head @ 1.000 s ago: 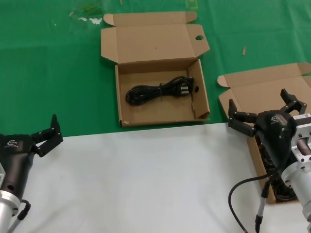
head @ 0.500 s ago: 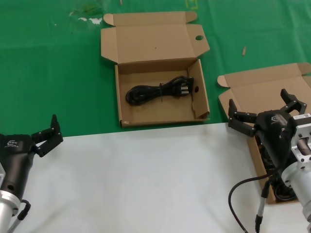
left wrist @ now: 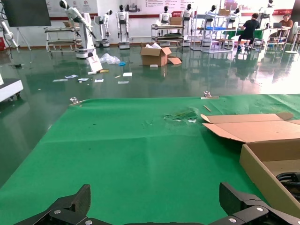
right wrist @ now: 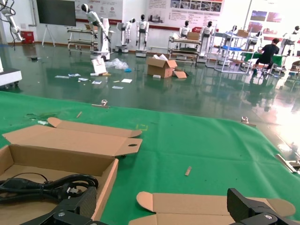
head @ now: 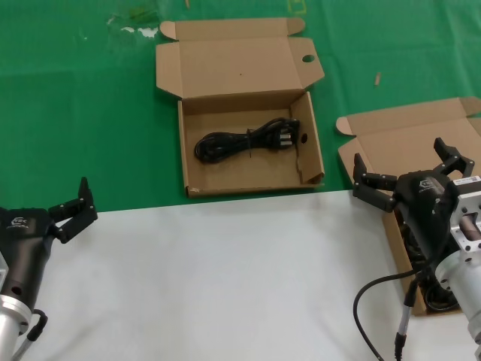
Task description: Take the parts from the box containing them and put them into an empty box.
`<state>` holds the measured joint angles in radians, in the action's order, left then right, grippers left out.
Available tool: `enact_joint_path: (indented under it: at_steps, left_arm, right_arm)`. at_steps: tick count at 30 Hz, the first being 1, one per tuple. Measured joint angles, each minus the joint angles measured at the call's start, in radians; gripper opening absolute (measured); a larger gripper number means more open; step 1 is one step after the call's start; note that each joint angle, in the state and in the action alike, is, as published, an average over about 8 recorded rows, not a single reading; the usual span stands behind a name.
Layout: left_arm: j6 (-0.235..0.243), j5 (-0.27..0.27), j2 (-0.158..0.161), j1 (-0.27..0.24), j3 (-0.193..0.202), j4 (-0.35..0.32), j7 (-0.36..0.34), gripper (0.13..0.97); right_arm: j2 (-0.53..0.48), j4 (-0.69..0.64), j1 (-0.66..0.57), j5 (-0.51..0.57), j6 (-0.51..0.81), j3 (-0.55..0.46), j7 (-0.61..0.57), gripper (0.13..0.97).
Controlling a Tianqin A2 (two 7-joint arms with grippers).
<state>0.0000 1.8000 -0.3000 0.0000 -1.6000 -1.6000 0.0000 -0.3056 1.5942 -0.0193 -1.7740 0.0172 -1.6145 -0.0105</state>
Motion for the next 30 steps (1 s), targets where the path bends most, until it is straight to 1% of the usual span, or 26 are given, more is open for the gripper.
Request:
enact_joint_path:
  at_steps: [30]
  left_arm:
    - [0.0,0.0,0.0,0.0,0.0,0.0,0.0,0.966]
  right_arm:
    - [0.0,0.0,0.0,0.0,0.0,0.0,0.0,0.966]
